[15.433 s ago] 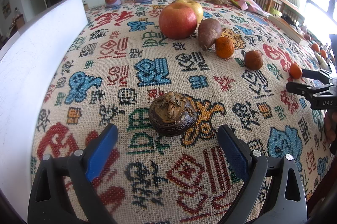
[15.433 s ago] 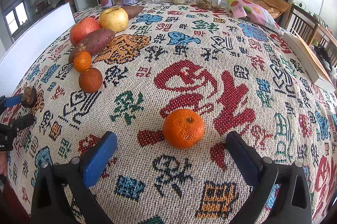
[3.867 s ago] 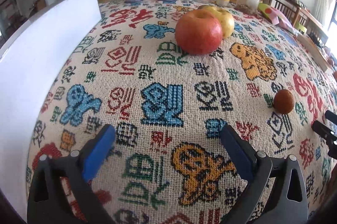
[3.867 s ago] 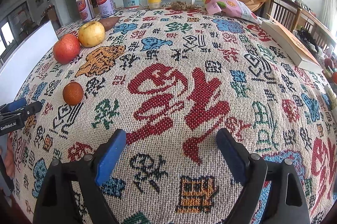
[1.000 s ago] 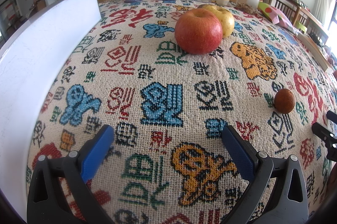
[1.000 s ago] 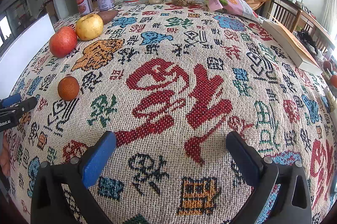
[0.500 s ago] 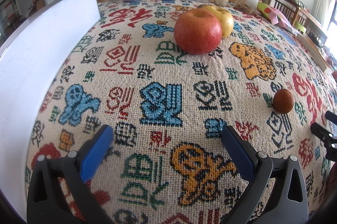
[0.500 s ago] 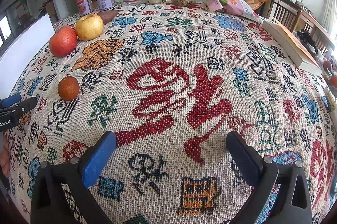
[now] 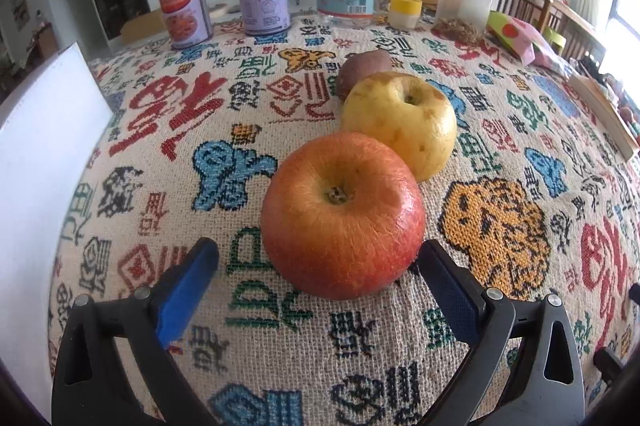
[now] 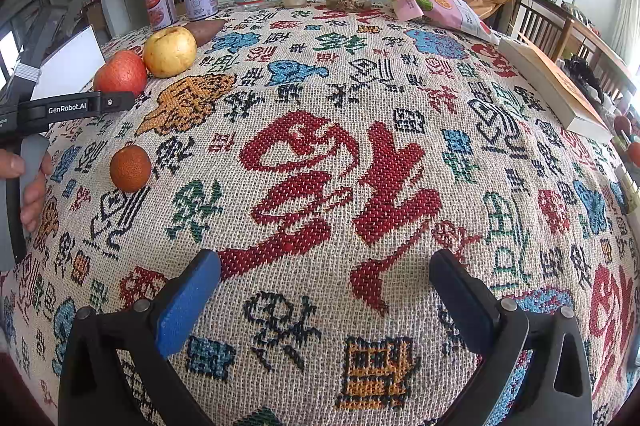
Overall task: Organize fruits
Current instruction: 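Grasp the red apple with the left gripper while the right grasps the dark tangerine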
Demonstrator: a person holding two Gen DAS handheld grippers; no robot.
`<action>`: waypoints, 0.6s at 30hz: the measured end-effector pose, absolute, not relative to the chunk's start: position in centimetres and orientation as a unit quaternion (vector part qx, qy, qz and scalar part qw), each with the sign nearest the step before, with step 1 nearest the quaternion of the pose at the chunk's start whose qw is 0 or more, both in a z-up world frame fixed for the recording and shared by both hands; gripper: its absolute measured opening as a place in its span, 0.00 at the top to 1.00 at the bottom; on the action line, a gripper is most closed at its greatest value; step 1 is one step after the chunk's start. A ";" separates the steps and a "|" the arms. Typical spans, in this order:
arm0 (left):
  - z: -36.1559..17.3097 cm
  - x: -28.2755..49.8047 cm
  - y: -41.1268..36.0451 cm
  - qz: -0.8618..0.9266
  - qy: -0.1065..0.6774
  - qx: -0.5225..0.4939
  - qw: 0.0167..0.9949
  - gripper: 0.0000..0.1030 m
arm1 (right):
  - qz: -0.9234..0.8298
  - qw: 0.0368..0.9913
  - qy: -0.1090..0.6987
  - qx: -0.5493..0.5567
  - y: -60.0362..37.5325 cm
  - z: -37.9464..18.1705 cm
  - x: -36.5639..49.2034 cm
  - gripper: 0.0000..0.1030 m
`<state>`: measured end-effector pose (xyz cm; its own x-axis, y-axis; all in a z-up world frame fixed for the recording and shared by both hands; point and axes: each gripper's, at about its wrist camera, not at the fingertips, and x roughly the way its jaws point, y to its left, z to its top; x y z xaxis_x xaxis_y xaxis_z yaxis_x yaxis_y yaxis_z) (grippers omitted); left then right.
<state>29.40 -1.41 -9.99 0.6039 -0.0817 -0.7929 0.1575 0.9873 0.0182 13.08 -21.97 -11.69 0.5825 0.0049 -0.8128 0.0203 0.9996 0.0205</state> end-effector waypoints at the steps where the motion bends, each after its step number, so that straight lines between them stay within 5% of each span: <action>1: -9.9 29.5 -1.1 -0.071 0.433 0.030 0.898 0.13 | -0.004 0.889 0.457 0.014 -22.0 -11.7 13.1 0.00; 3: -9.7 29.3 -0.5 -0.100 0.430 -0.004 0.897 0.34 | -0.004 0.889 0.457 0.014 -22.0 -11.7 13.1 0.00; 18: -9.1 14.8 4.7 -0.093 0.474 -0.007 0.875 0.33 | -0.004 0.889 0.457 0.013 -22.0 -11.7 13.1 0.00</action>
